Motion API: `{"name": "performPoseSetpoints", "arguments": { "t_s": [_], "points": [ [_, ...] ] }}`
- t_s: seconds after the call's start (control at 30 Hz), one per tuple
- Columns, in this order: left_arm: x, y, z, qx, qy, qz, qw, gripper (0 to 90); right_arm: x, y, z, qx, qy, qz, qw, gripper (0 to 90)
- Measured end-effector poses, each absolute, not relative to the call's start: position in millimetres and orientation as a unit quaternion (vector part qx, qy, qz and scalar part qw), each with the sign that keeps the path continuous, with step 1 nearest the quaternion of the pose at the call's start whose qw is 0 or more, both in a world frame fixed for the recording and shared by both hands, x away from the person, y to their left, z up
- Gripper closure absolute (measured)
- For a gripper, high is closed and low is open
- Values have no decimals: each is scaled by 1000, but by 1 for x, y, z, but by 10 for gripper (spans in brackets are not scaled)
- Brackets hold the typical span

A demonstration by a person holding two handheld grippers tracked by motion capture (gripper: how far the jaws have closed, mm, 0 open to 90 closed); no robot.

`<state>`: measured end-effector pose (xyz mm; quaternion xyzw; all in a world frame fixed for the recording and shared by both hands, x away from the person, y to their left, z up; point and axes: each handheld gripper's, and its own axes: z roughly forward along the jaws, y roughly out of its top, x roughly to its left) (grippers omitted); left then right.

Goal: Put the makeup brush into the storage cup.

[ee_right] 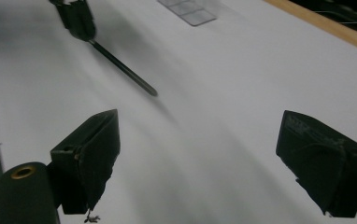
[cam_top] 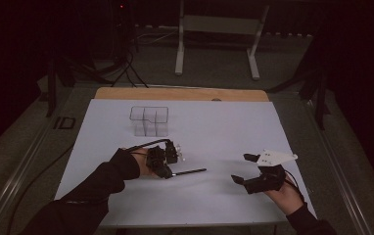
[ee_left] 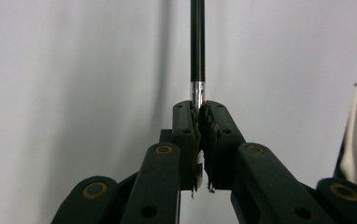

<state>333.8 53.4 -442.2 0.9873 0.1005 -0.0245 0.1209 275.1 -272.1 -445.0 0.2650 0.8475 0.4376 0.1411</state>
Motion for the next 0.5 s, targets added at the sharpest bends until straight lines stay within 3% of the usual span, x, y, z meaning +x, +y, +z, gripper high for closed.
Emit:
{"name": "performPoseSetpoints", "arguments": {
  "t_s": [0.3,0.43,0.5],
  "points": [
    [333,41,-438,989,83,-27,123,853,284,-257,-444,220,877,406,131,168],
    [332,34,-438,989,75,-29,123,853,289,-251,-443,181,900,378,120,254],
    [332,31,-438,989,73,-28,122,853,290,-247,-443,161,909,368,114,340]
  ]
}}
